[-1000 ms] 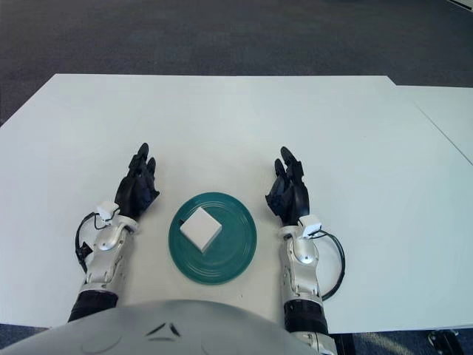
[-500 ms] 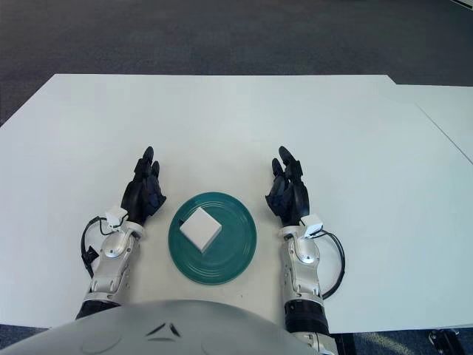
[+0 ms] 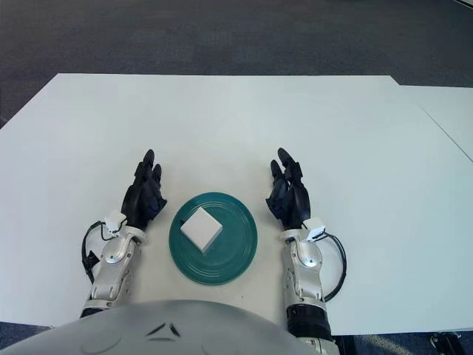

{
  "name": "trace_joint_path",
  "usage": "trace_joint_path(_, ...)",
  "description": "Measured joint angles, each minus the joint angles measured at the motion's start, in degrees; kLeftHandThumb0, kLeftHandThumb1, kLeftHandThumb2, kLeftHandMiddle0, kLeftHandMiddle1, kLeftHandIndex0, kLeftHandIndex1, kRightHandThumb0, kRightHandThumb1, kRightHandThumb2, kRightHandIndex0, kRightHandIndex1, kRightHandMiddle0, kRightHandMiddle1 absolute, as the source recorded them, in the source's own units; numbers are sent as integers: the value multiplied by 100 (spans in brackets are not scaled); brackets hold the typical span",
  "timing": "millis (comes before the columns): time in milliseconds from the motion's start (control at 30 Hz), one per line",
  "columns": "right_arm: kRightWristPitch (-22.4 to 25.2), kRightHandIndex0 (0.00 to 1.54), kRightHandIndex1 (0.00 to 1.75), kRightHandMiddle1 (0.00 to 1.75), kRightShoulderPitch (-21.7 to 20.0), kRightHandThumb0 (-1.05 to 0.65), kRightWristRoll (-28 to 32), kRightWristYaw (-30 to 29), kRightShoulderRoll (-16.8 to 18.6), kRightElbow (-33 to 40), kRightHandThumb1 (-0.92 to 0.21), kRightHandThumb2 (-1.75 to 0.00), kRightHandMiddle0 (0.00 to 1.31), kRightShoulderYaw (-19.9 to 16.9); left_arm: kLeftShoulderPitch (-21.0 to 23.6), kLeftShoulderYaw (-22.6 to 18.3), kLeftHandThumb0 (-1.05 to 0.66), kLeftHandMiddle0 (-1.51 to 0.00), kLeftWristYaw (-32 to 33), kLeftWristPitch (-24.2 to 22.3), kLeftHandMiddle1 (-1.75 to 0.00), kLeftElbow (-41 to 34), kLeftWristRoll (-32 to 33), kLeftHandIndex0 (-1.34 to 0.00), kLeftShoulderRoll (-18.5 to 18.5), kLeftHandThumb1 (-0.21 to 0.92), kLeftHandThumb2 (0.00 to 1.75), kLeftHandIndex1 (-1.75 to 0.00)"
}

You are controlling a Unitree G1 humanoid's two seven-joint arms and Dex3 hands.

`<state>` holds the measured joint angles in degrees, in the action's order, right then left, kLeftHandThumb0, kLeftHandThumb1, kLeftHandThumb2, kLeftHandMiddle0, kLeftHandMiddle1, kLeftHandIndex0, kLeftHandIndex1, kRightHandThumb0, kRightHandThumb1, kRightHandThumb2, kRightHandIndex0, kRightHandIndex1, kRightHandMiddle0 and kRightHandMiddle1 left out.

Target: Put the charger into the plate.

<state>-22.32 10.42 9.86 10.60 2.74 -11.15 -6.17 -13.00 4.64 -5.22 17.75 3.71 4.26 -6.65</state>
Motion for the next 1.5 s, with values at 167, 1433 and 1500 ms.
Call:
trace_joint_path(167, 10, 15, 0, 39, 83, -83, 0, 28, -35, 76, -92, -90, 0, 33, -57, -3, -105, 0, 132, 533, 0, 297, -18, 0, 3, 92, 94, 0)
trace_joint_path(1433, 232, 8, 0, 18, 520, -87, 28, 429, -392, 539, -92, -94, 0, 227, 172, -420, -105, -12, -282, 1772, -3, 879, 821, -8, -15, 92, 81, -5)
trace_joint_path(1500, 188, 9, 0, 19, 507, -87, 2, 400, -391, 515, -92, -95, 0, 242, 199, -479, -105, -12, -350, 1777, -3, 885, 1004, -9, -15, 92, 80, -6)
